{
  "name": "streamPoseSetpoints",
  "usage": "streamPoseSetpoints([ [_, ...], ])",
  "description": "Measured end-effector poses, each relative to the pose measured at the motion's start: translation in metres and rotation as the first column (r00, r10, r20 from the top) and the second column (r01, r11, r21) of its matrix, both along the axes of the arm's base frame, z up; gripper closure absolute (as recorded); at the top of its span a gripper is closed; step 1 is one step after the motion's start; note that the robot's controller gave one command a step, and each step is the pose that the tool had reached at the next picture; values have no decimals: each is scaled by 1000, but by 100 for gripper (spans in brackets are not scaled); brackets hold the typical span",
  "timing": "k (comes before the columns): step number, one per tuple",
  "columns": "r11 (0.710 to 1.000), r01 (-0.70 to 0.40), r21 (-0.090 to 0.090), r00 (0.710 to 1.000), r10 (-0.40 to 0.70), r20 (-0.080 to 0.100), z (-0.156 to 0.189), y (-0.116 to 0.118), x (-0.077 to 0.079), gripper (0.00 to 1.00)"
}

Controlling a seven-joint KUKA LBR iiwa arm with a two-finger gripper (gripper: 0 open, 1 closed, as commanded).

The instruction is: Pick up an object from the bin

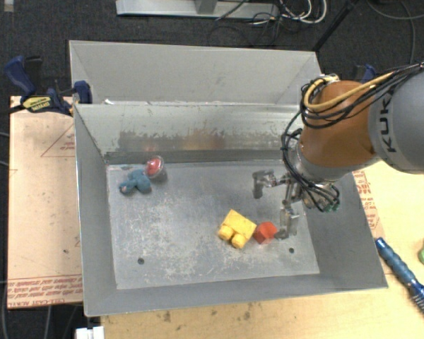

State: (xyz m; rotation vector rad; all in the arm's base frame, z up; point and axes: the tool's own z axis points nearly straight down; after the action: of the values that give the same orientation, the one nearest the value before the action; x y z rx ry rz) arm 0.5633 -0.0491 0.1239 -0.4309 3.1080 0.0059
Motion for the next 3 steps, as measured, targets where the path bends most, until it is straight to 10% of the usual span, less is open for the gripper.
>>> streamPoseSetpoints([
  [1, 1000, 18, -1, 1000, -18, -10, -57, 22, -35, 0],
  [2, 1000, 19, -3, 1000, -19, -2, -54, 21, -32, 100],
  [3, 993, 118, -2, 993, -118, 1, -53, 6, 3, 100],
])
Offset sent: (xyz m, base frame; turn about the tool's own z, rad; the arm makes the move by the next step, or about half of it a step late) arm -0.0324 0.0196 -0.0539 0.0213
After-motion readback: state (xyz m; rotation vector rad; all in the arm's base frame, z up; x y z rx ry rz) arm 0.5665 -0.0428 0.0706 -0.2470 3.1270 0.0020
